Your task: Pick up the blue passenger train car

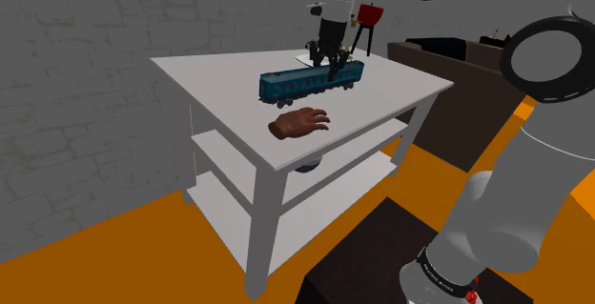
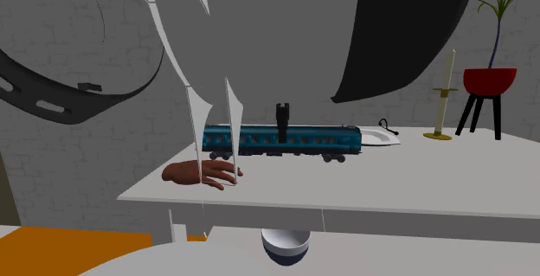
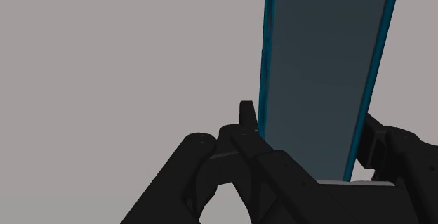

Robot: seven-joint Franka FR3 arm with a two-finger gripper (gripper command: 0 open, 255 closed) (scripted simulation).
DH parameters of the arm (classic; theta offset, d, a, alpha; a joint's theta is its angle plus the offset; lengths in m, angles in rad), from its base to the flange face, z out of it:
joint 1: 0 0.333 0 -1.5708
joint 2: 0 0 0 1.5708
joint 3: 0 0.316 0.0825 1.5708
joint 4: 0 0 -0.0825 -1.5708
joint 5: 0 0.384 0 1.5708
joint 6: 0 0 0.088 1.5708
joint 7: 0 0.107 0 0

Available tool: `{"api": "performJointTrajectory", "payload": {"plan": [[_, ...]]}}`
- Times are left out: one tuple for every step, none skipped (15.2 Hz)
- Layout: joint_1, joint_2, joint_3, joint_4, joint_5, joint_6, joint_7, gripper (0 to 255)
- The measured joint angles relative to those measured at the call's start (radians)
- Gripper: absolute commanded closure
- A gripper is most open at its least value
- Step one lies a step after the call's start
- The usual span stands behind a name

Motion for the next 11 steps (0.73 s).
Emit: {"api": "performJointTrajectory", "payload": {"plan": [[0.0, 0.005, 0.0, 0.017, 0.001, -0.012, 0.0, 255], [0.0, 0.003, 0.0, 0.026, 0.001, -0.023, 0.0, 255], [0.0, 0.007, 0.0, 0.047, 0.002, -0.04, 0.0, 255], [-0.002, 0.008, -0.001, 0.06, 0.002, -0.052, -0.003, 255], [-0.004, 0.02, -0.003, 0.087, 0.006, -0.069, -0.007, 255], [-0.004, 0.024, -0.003, 0.107, 0.007, -0.084, -0.007, 255], [-0.003, 0.029, -0.002, 0.127, 0.009, -0.1, -0.004, 255], [-0.005, 0.033, -0.003, 0.149, 0.01, -0.117, -0.007, 255], [-0.007, 0.042, -0.005, 0.173, 0.013, -0.133, -0.01, 255], [-0.008, 0.049, -0.005, 0.195, 0.015, -0.148, -0.011, 255], [-0.007, 0.048, -0.005, 0.202, 0.015, -0.157, -0.01, 255]]}}
